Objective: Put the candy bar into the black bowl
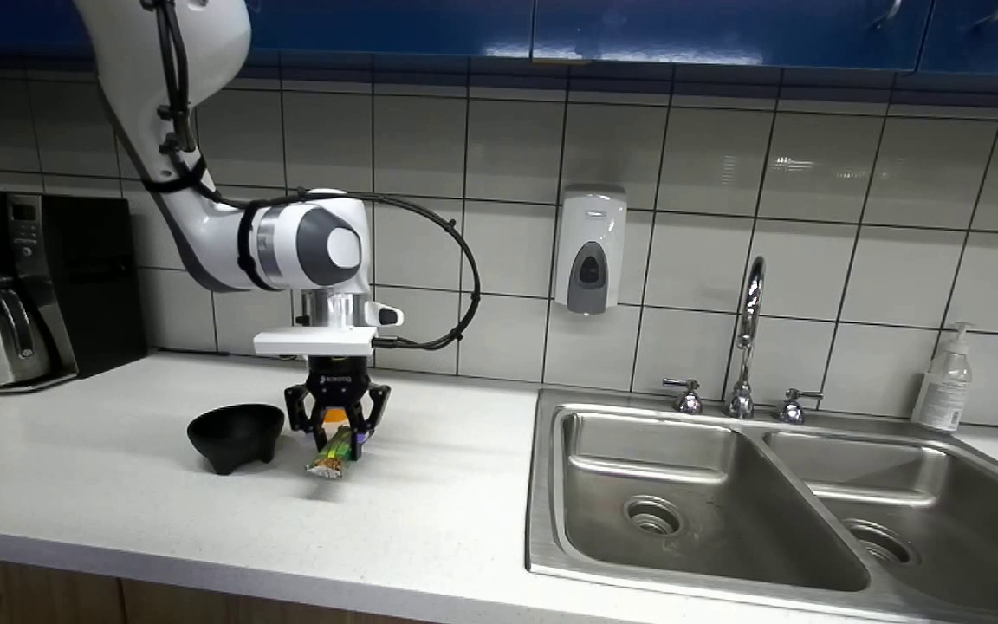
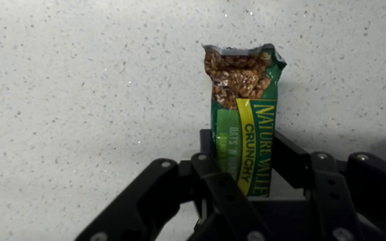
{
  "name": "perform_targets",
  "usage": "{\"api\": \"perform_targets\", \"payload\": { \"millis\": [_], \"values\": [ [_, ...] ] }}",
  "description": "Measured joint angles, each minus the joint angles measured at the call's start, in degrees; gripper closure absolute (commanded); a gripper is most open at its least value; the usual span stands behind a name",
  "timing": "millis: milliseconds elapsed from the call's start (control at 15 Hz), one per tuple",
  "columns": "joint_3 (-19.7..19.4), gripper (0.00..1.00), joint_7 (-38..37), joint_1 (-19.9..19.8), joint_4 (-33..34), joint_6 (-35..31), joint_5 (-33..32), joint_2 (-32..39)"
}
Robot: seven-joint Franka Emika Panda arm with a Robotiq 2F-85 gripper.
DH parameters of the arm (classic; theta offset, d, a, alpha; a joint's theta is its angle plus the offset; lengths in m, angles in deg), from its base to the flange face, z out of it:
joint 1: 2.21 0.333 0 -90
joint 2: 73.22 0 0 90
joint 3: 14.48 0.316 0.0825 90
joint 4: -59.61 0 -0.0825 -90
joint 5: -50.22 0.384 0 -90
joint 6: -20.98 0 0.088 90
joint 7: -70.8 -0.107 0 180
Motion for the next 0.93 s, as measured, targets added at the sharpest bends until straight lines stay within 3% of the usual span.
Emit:
{"api": "perform_targets", "payload": {
  "millis": [400,933],
  "values": [
    [0.19,0.81,0.65,0.21,-0.58,2.84,0.79,-6.04],
    [2.94,0.81,0.65,3.72,-2.94,6.65,0.78,-10.15]
  ]
}}
